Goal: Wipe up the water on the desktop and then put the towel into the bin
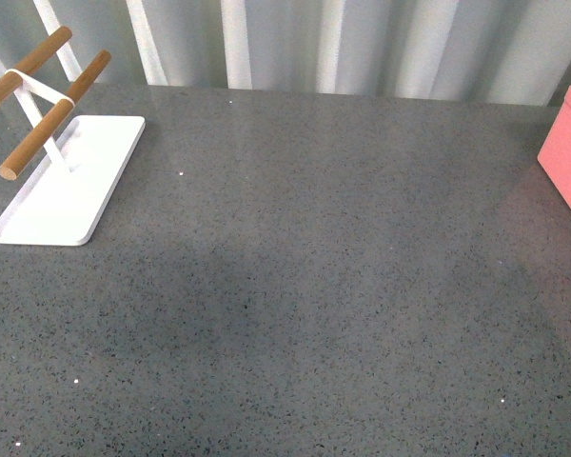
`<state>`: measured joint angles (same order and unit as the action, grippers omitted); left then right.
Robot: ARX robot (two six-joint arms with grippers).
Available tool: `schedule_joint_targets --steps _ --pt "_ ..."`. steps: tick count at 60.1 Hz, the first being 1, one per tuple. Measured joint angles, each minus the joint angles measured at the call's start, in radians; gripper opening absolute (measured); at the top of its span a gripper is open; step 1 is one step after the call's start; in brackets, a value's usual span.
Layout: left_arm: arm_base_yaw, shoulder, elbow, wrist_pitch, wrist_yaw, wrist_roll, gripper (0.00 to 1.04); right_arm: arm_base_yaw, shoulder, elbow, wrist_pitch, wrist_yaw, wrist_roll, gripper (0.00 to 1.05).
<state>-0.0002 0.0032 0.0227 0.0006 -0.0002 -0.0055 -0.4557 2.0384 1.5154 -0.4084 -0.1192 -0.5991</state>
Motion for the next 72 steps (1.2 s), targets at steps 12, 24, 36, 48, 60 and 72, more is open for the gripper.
schedule_joint_targets --steps 12,24,36,48,60,72 --pt "0.0 0.0 0.0 0.0 0.0 0.0 0.98 -0.024 -0.013 -0.006 0.062 -0.017 0.029 0.98" --pt "0.0 0.0 0.0 0.0 0.0 0.0 0.98 0.014 -0.194 -0.109 0.208 -0.148 0.081 0.98" --pt "0.0 0.0 0.0 0.0 0.0 0.0 0.98 0.158 -0.655 -0.454 0.369 -0.335 0.127 0.98" --pt "0.0 0.0 0.0 0.0 0.0 0.0 0.98 0.418 -1.069 -0.962 0.399 -0.281 0.267 0.98" --pt "0.0 0.0 0.0 0.0 0.0 0.0 0.98 0.469 -1.092 -1.264 0.917 0.061 0.499 0.78" --pt "0.0 0.0 0.0 0.0 0.0 0.0 0.98 0.455 -1.201 -1.373 1.106 0.11 0.563 0.41"
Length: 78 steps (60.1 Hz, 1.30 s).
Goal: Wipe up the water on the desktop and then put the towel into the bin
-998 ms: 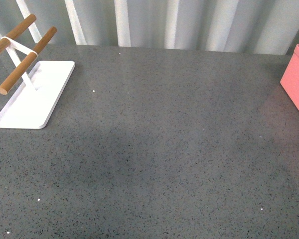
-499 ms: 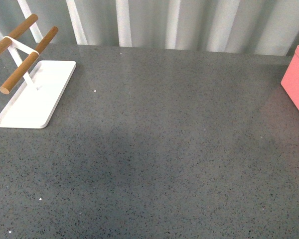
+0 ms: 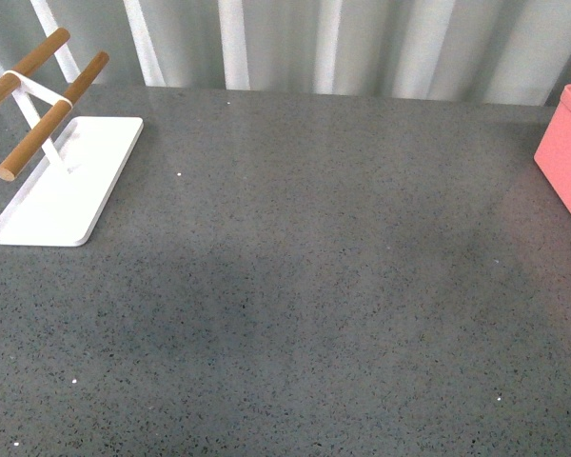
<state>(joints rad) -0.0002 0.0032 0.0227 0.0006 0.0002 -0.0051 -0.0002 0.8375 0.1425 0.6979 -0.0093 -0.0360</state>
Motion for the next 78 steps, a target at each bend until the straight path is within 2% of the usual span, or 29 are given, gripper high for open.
schedule_joint_targets --steps 13,24,28,50,78 --pt "0.0 0.0 0.0 0.0 -0.001 0.0 0.98 0.0 -0.111 -0.059 -0.065 0.0 0.009 0.03" --pt "0.0 0.0 0.0 0.0 -0.001 0.0 0.98 0.0 -0.241 -0.098 -0.155 0.001 0.015 0.03" --pt "0.0 0.0 0.0 0.0 -0.001 0.0 0.98 0.0 -0.256 -0.117 -0.128 0.001 0.015 0.03" --pt "0.0 0.0 0.0 0.0 -0.001 0.0 0.98 0.0 -0.488 -0.119 -0.347 0.005 0.019 0.03" --pt "0.0 0.0 0.0 0.0 -0.001 0.0 0.98 0.0 -0.641 -0.119 -0.499 0.005 0.023 0.03"
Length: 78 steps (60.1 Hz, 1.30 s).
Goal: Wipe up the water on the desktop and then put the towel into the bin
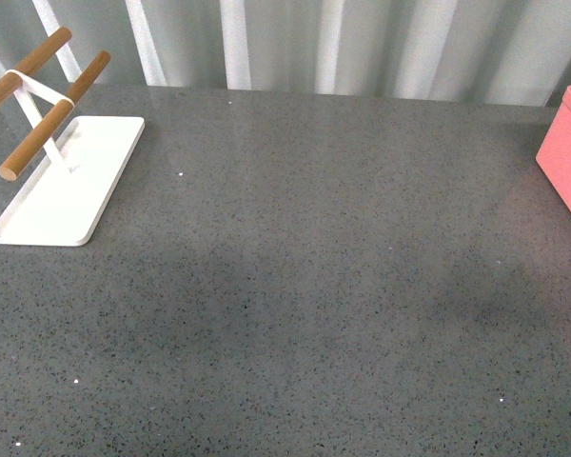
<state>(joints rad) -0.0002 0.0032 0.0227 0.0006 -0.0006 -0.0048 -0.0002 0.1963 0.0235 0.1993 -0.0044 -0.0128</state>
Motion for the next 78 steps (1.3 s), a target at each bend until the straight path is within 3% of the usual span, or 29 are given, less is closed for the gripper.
schedule_joint_targets --steps 5,10,24,56,78 --pt "0.0 0.0 0.0 0.0 0.0 0.0 0.98 0.0 -0.032 0.0 -0.033 0.0 0.0 0.03" --pt "0.0 0.0 0.0 0.0 0.0 0.0 0.98 0.0 -0.149 0.0 -0.185 0.001 0.002 0.03" --pt "0.0 -0.001 0.0 0.0 0.0 0.0 0.98 0.0 -0.192 0.0 -0.198 0.003 0.002 0.03" --pt "0.0 -0.001 0.0 0.0 0.0 0.0 0.98 0.0 -0.192 0.0 -0.198 0.003 0.003 0.99" --pt "0.0 -0.001 0.0 0.0 0.0 0.0 0.98 0.0 -0.192 0.0 -0.198 0.003 0.003 0.98"
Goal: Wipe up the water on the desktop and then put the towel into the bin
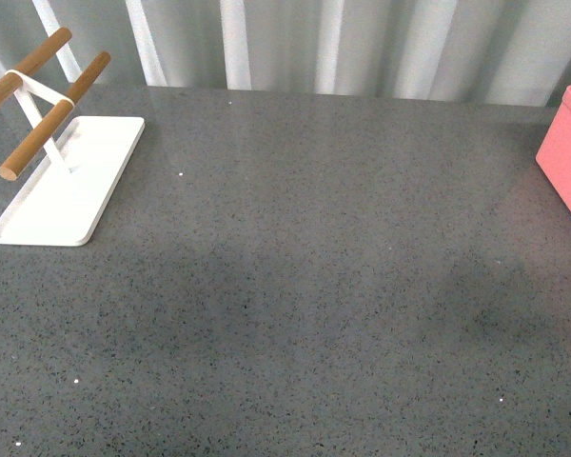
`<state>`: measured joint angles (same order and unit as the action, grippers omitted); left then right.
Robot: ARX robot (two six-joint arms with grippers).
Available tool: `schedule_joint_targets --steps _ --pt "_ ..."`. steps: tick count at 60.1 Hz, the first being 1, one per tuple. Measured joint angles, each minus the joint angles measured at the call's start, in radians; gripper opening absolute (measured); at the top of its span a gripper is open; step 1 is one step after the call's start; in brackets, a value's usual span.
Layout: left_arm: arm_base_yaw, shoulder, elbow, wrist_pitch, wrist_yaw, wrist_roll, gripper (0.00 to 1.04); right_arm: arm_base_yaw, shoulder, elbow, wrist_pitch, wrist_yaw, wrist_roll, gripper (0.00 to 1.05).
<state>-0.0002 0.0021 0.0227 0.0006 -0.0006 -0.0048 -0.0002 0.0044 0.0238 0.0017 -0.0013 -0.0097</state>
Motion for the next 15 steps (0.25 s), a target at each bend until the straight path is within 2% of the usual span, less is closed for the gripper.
schedule_joint_targets --steps 15 --pt "0.0 0.0 0.0 0.0 0.0 0.0 0.98 0.0 0.0 0.0 0.0 0.0 0.0 0.98"
